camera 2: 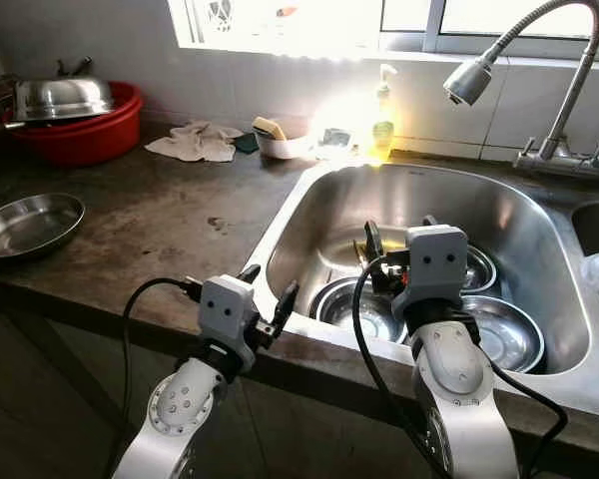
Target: Kitchen organization
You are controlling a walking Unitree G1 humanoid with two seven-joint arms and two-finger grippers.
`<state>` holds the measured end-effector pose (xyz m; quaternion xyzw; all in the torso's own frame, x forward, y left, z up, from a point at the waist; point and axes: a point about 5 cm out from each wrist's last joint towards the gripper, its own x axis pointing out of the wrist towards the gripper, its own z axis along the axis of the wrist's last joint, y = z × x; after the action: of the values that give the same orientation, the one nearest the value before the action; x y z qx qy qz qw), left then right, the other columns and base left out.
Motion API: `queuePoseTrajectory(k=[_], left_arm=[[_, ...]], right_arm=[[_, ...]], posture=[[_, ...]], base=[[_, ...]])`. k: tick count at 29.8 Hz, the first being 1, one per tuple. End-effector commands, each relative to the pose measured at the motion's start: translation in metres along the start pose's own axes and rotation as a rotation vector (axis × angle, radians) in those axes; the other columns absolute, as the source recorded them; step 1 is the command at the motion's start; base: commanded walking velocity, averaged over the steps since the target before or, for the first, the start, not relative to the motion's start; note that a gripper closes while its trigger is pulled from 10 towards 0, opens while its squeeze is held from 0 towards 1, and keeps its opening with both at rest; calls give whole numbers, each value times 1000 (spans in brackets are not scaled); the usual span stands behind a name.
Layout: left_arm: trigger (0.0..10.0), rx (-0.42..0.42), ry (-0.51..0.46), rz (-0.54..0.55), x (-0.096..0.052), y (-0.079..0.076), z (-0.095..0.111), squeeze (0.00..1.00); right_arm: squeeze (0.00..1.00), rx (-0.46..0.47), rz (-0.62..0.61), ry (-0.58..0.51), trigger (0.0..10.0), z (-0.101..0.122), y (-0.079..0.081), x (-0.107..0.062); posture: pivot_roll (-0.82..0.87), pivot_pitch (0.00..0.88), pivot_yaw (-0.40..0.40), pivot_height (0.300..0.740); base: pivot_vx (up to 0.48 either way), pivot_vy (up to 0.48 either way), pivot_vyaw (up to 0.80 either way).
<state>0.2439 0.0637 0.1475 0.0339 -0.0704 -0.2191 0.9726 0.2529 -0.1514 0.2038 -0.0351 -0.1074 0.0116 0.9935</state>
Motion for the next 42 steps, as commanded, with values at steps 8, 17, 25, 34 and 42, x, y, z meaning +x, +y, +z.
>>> queuePoseTrajectory(k=[8,17,25,34,42], left_arm=[[10000,8,4,3,-1,4,1,0],[10000,5,7,4,0,3,0,0],[10000,8,-1,10,0,4,2,0],[10000,25,-1,0,0,3,2,0],[10000,35,2,4,0,4,2,0]], right_arm=[[0,21,-4,-9,10000,0,3,2],[0,4,9,-23,10000,2,6,4],[0,5,13,-24,10000,2,7,6],[0,15,7,-21,10000,3,7,10],[0,27,7,-20,10000,4,7,13]], posture=[[98,0,-4,740],[102,0,-7,740],[104,0,-9,740],[104,0,-7,740],[112,0,-1,740]], base=[[0,448,0],[0,441,356],[0,129,800],[0,0,679],[312,-141,0]])
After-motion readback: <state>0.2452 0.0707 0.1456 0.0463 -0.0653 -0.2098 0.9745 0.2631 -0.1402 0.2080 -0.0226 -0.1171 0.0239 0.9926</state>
